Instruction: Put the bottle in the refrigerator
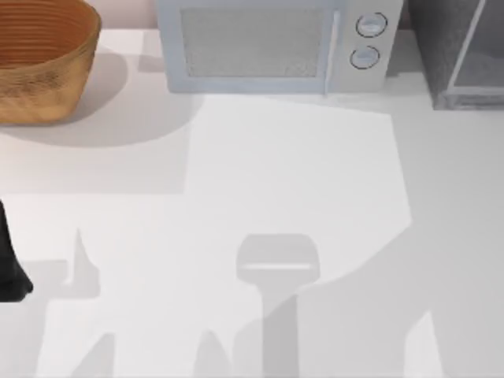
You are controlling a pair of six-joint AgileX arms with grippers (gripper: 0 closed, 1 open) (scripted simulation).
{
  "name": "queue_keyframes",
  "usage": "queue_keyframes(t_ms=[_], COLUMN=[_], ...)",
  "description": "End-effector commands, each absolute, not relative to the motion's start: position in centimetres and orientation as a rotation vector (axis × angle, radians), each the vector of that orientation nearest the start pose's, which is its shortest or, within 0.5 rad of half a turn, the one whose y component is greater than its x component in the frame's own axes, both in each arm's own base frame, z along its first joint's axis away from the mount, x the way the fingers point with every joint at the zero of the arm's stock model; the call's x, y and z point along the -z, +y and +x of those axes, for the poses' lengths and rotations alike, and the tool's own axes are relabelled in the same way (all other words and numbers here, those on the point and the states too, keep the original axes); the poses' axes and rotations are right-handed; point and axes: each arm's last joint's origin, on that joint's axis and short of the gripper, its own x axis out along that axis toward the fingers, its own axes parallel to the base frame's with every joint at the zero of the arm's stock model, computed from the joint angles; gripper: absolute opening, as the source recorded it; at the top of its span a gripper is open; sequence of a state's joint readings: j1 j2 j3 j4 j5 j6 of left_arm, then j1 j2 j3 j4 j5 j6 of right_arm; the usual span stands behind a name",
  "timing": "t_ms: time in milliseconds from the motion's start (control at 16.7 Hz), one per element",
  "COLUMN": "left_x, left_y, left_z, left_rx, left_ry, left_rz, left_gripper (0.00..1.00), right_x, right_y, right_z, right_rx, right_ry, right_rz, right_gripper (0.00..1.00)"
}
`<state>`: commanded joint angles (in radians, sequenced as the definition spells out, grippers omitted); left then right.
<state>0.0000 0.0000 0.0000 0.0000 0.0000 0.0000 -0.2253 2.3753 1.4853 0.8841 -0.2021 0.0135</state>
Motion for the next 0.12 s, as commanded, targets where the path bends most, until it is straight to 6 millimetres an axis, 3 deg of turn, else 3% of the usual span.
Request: queue_keyframes(t_ms=[120], left_x=[-16.0], left_y=[-0.12], left_z=[10.57], left_rx=[0.0], left_ry=[0.0], left_rz=[0.0], left_gripper=[1.0], right_x=[-12.9], right_y=[-10.3], right_z=[50.43], right_rx=[-0.004], right_ry=[0.008], right_rz=[0.004], right_gripper=[1.0])
